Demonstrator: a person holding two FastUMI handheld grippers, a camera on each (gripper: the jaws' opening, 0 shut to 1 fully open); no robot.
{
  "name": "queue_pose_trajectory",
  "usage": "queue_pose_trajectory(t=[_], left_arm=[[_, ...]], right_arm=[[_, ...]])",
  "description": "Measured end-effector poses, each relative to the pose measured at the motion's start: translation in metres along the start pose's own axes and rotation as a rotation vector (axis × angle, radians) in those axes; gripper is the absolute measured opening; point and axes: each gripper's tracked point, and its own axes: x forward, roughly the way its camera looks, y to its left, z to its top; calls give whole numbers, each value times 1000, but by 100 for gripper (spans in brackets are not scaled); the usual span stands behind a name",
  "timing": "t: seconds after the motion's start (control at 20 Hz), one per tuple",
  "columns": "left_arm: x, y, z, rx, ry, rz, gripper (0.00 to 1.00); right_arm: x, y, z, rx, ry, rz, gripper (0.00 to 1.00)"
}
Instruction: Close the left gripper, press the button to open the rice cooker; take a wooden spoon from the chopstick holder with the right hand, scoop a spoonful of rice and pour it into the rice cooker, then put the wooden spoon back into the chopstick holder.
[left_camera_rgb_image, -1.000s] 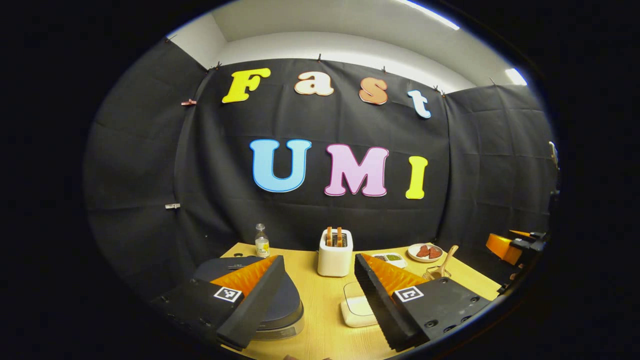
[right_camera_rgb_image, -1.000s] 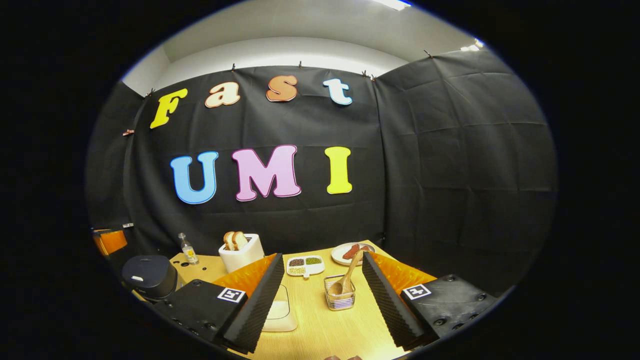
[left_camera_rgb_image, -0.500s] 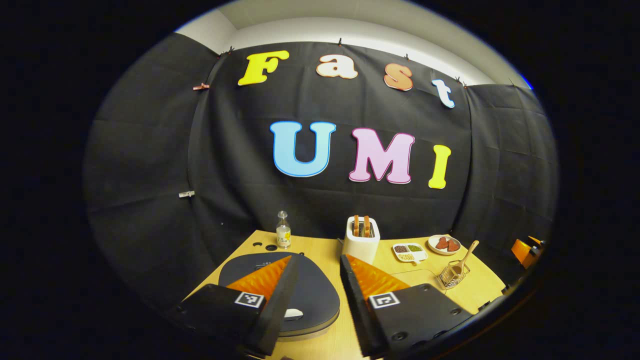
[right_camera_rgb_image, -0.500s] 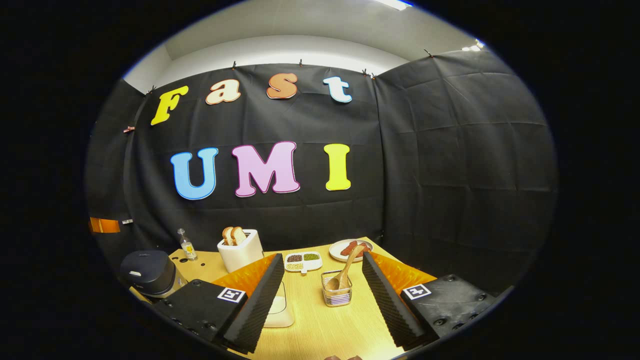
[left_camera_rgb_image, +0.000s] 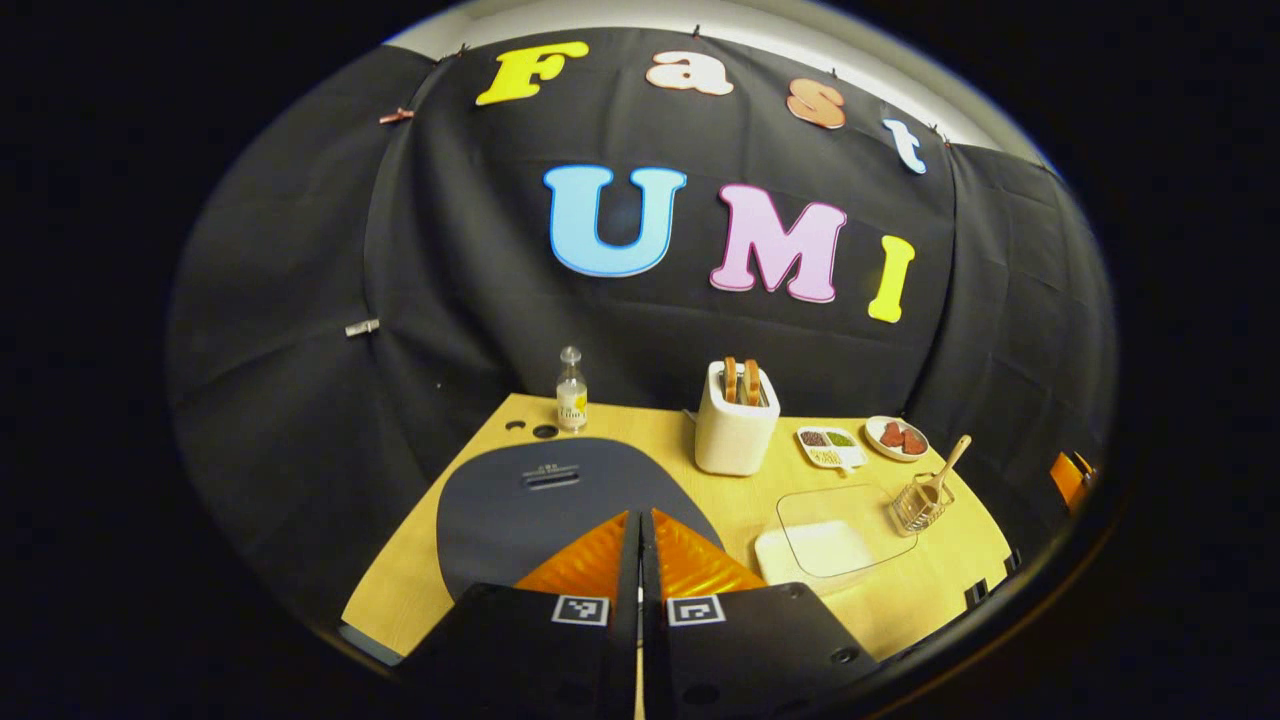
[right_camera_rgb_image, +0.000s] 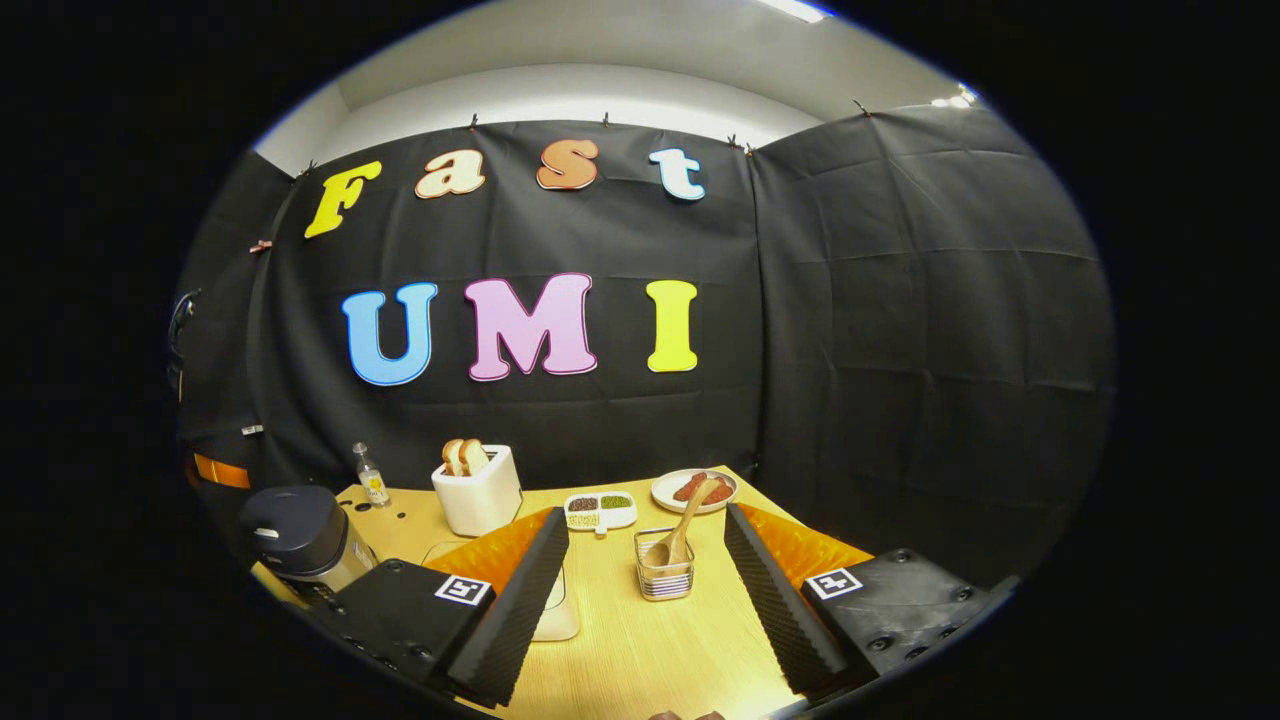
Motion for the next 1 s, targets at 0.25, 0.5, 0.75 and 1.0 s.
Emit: queue_pose_trajectory(t=[0.25,0.5,0.75,1.0], left_arm=[[8,15,-34,-60,82,-12,7],[15,12,-58,-72,121,-36,6],[17,13,-60,-87,111,-32,7],[15,15,-64,-136,111,-73,7]], right_arm=[[-8,-6,-9,-11,26,-22,98],[-10,-3,-12,-13,38,-25,98],[-12,5,-20,-21,55,-12,98],[-6,12,-23,-19,81,4,98]])
